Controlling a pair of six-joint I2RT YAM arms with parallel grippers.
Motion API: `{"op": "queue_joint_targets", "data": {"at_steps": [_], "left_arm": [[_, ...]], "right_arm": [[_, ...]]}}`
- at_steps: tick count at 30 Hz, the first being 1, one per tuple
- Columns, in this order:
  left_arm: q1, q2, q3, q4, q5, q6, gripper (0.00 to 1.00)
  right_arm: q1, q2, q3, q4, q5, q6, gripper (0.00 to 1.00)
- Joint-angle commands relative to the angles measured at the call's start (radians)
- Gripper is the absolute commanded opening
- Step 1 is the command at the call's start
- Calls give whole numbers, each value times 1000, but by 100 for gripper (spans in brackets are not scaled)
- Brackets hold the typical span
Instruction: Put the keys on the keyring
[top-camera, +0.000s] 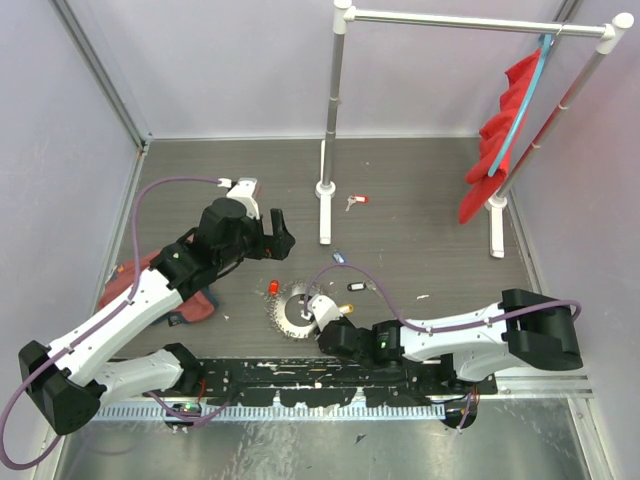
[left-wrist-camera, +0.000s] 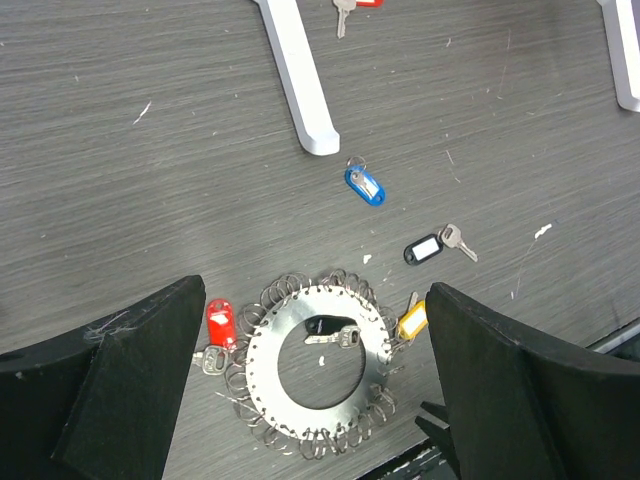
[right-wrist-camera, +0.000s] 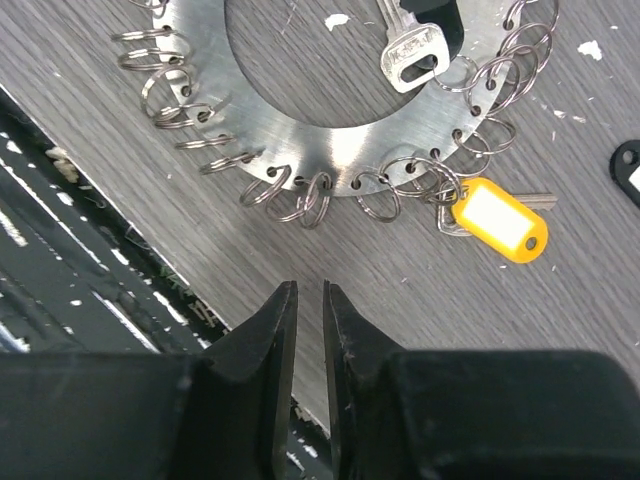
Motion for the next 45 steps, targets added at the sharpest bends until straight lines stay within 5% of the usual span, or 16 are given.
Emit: {"op": "queue_joint_targets", "data": {"at_steps": [1, 12, 45], "left_arm": [[4, 0, -6, -6, 3, 22, 98], [4, 4, -12, 1, 1, 45, 98], [4, 25, -10, 7, 15, 60, 98]], "right_arm": [[12, -23, -31, 154, 92, -106, 24], [15, 20, -16, 202, 92, -160, 33], [14, 129, 9, 266, 116, -131, 26]]}}
